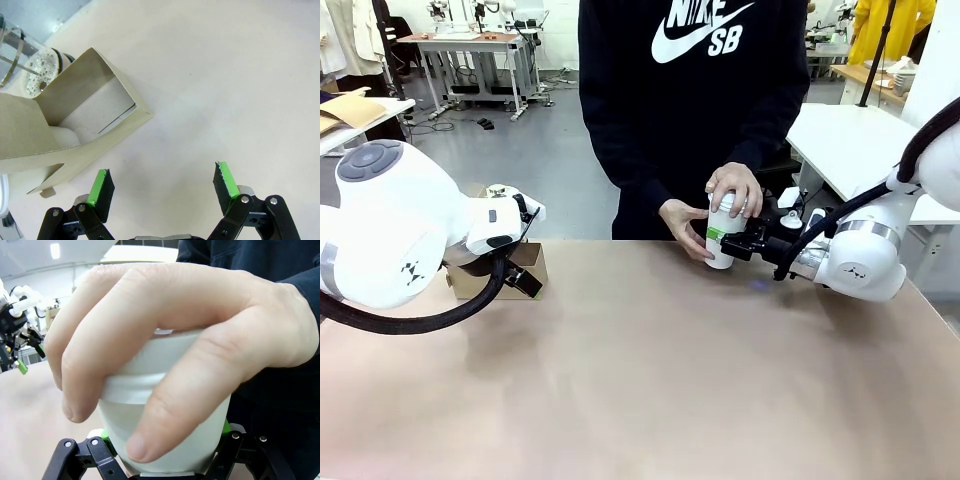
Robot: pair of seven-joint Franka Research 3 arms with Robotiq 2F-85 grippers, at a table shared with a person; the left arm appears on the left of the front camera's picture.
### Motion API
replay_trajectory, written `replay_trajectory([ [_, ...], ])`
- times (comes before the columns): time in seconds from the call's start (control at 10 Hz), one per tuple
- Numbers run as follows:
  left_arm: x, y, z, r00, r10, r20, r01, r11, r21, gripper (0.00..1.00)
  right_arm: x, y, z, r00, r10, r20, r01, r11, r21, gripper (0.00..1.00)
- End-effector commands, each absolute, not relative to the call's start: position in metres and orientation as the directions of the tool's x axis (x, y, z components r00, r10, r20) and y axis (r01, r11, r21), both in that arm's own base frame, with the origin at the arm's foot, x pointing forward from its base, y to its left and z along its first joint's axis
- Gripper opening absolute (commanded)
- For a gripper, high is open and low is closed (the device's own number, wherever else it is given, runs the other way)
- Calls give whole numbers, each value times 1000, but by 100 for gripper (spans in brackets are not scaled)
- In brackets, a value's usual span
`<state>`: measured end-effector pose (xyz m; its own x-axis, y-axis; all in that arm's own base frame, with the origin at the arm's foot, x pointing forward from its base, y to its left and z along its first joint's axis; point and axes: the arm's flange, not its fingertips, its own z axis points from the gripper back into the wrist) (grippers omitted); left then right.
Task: Pour a drink into a cup and package it in a carrier.
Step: When a person places the Paper Cup Lid on the 600 ml Paper Cup , lift the 600 ml Paper Cup.
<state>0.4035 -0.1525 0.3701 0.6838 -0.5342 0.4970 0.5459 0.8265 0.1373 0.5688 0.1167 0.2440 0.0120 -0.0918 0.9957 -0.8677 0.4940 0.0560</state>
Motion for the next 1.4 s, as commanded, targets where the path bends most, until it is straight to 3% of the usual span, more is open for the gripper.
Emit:
replay_trajectory([
  [0.0,404,-152,370,684,-533,498,546,827,135,100,570,122,253,-4,-110,994,-866,498,52,81],
  [1.3,404,-152,370,684,-533,498,546,827,135,100,570,122,253,-4,-110,994,-866,498,52,81],
])
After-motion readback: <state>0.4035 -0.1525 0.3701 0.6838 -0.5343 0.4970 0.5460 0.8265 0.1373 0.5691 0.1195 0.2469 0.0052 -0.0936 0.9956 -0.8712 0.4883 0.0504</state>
